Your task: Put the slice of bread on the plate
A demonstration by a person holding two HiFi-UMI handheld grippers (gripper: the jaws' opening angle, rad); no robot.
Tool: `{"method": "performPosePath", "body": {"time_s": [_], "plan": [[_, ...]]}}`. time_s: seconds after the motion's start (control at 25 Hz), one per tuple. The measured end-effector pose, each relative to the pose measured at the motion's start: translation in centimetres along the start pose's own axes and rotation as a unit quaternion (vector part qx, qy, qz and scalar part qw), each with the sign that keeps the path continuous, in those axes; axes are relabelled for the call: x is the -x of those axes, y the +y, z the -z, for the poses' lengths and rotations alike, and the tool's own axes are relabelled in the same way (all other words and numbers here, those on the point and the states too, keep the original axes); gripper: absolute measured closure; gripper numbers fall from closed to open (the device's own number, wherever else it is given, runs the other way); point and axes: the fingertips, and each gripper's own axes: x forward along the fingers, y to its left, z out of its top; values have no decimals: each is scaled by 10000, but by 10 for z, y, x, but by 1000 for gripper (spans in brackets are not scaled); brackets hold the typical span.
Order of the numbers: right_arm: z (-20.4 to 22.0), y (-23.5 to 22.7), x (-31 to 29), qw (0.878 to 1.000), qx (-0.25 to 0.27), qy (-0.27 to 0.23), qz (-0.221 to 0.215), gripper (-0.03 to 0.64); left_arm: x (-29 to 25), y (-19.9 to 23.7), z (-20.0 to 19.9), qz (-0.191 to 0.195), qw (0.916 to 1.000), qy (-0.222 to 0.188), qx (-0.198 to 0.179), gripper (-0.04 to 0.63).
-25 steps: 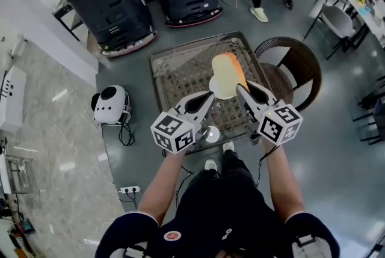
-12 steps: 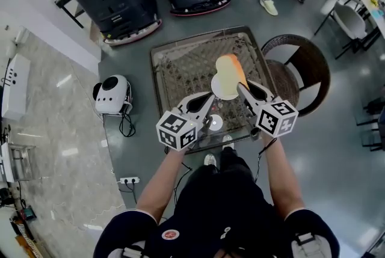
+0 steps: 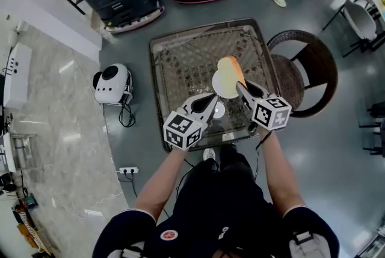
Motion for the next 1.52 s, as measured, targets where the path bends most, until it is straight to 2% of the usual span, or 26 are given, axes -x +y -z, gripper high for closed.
{"method": "performPosePath", "body": {"time_s": [0.4, 0.68, 1.08, 1.52], "plan": [[40, -40, -47, 9977, -270, 620, 94, 528, -27, 14, 21, -70, 9995, 235, 213, 589], [61, -49, -65, 9944, -537, 912, 54, 528, -35, 16, 43, -126, 9983, 441, 362, 588], [78, -68, -79, 9903, -798, 1134, 19, 528, -43, 19, 54, -168, 9975, 535, 420, 589], [83, -93, -80, 9868, -894, 1321, 287, 527, -46, 18, 63, -216, 9965, 684, 432, 589]]}}
